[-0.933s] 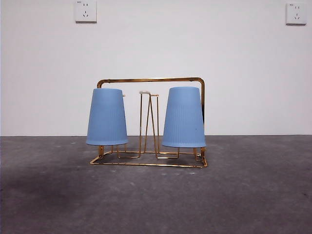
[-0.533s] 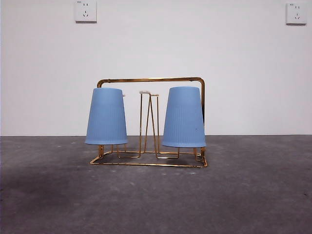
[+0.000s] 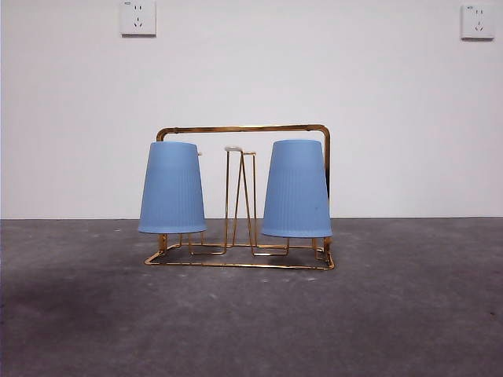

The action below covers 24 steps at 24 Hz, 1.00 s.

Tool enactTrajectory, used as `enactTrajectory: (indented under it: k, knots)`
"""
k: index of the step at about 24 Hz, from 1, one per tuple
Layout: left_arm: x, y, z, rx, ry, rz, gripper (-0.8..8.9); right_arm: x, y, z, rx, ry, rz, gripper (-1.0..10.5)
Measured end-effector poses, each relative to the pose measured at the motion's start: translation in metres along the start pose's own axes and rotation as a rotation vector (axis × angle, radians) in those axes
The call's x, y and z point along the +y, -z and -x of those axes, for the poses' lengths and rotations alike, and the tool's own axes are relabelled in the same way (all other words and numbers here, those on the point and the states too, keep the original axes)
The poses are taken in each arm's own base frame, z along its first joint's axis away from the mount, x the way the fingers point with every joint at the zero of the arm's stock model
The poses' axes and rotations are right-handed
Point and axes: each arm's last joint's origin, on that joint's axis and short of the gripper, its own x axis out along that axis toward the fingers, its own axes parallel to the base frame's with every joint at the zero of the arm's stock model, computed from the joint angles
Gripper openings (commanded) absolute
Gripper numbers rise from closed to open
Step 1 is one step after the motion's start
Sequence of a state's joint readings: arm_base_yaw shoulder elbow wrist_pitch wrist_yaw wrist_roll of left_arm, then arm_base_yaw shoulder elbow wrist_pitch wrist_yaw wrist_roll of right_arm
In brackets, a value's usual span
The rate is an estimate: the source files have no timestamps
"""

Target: Pick up cup 1,put cup 1 in the cup rack,pick up cup 2,put cup 2 in the cup rack

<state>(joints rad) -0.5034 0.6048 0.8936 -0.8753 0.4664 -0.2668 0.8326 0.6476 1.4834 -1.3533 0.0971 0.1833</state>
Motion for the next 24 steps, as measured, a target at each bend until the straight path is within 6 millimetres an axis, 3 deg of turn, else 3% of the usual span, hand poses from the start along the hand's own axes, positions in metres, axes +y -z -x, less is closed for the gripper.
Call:
enactTrajectory:
  k: [7, 13, 18, 24]
  knots:
    - [0.003, -0.007, -0.004, -0.045, -0.064, -0.023, -0.03, 0.000, 0.000, 0.000, 0.000, 0.000, 0.000, 0.0]
    - [0.001, -0.031, 0.000, -0.314, -0.243, -0.266, -0.03, 0.000, 0.000, 0.000, 0.000, 0.000, 0.000, 0.0]
    - [0.006, -0.040, 0.026, -0.500, -0.464, -0.465, -0.03, 0.000, 0.000, 0.000, 0.000, 0.000, 0.000, 0.0]
    - [0.013, -0.020, 0.056, -0.601, -0.776, -0.544, -0.03, 0.000, 0.000, 0.000, 0.000, 0.000, 0.000, 0.0]
